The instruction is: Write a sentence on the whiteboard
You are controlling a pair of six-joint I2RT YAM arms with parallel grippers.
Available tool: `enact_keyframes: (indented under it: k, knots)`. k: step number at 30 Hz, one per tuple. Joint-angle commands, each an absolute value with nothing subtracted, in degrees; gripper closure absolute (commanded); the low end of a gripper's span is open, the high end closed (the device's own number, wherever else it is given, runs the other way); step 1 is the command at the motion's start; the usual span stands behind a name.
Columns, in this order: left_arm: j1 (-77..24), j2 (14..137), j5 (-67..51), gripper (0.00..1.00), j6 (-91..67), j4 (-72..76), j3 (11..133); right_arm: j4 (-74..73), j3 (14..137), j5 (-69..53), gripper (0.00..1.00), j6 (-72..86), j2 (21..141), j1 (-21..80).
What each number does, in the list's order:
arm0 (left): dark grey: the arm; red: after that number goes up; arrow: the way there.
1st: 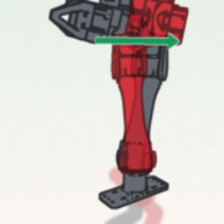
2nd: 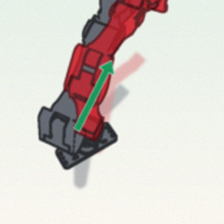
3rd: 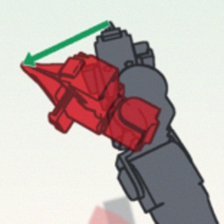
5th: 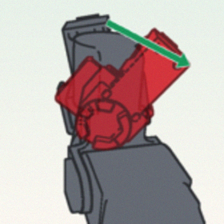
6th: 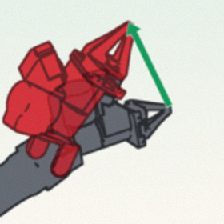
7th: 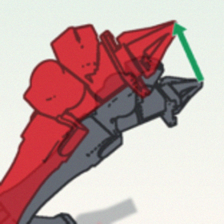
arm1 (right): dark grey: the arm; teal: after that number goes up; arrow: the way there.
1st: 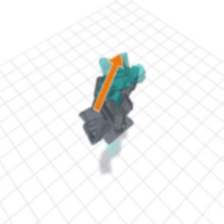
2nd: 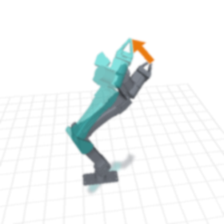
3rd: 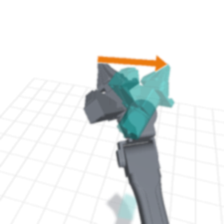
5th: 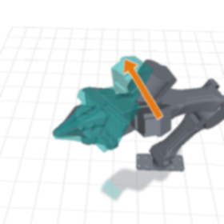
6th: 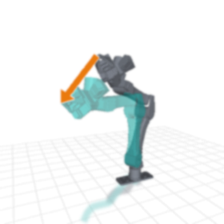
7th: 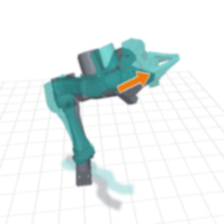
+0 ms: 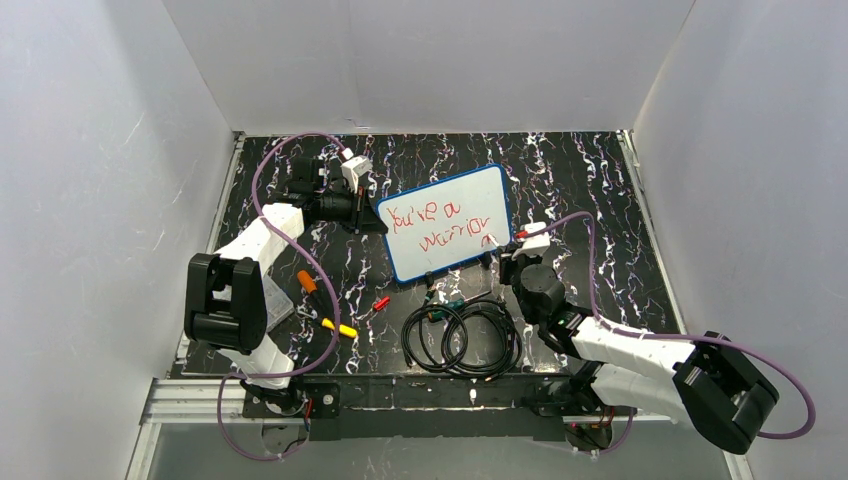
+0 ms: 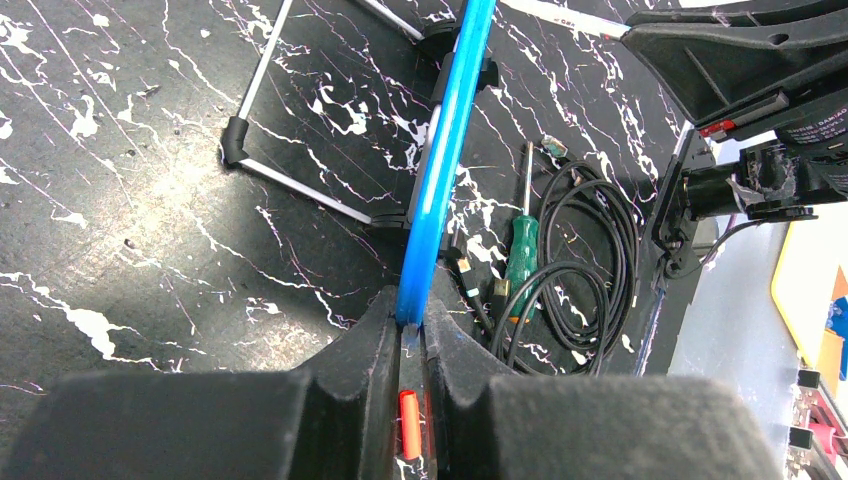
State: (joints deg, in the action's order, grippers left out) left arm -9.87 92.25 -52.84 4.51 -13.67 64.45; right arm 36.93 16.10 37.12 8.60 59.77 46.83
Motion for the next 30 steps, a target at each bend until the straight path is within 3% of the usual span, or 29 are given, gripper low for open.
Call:
enact_keyframes:
  k: [1,9,21,30]
  knots:
    - [-10.09,90.21,-53.54,1.00,5.16,-14.33,65.39,38.98,18.26,36.39,0.99,8.52,59.58,46.56]
    - [-10.11,90.23,-53.59,1.00,5.18,-14.33,65.36,35.79,16.64,42.02,0.99,8.12,54.93,46.52]
    - [-10.11,90.44,-53.44,1.00,5.27,-14.33,65.38,42.74,17.18,40.24,0.99,5.78,60.38,45.88]
    - [-10.11,90.40,-53.59,1.00,5.23,-14.33,65.36,38.79,16.43,40.33,0.99,8.00,60.46,45.79]
